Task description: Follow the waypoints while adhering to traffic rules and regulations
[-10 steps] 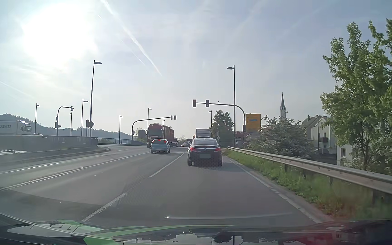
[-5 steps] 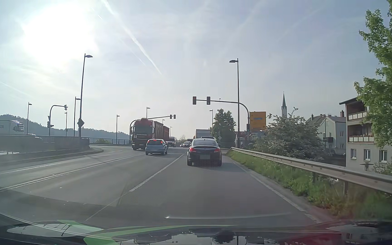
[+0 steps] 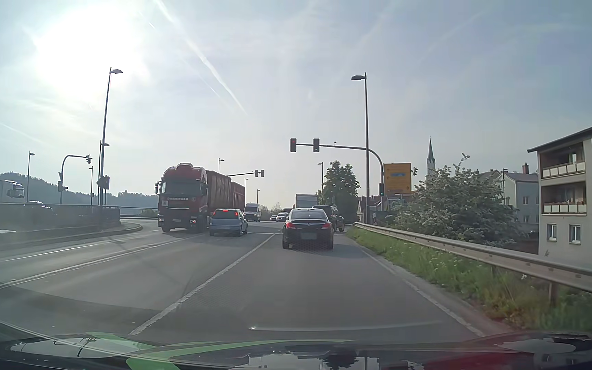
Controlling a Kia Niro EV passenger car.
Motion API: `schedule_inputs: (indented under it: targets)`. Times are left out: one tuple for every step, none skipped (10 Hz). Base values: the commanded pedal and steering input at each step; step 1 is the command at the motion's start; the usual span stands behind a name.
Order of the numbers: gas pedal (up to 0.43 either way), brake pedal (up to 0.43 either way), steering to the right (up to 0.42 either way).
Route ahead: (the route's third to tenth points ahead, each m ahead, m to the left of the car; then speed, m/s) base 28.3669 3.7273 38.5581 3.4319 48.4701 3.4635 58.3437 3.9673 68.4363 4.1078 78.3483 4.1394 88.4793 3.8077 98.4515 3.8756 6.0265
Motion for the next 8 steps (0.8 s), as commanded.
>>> schedule_inputs:
  targets:
    - [0.177,0.0,-0.004]
    - [0.189,0.0,-0.004]
    - [0.209,0.0,-0.003]
    - [0.22,0.0,-0.003]
    - [0.22,0.0,-0.003]
    - [0.22,0.0,-0.003]
    - [0.22,0.0,-0.003]
    - [0.22,0.0,-0.003]
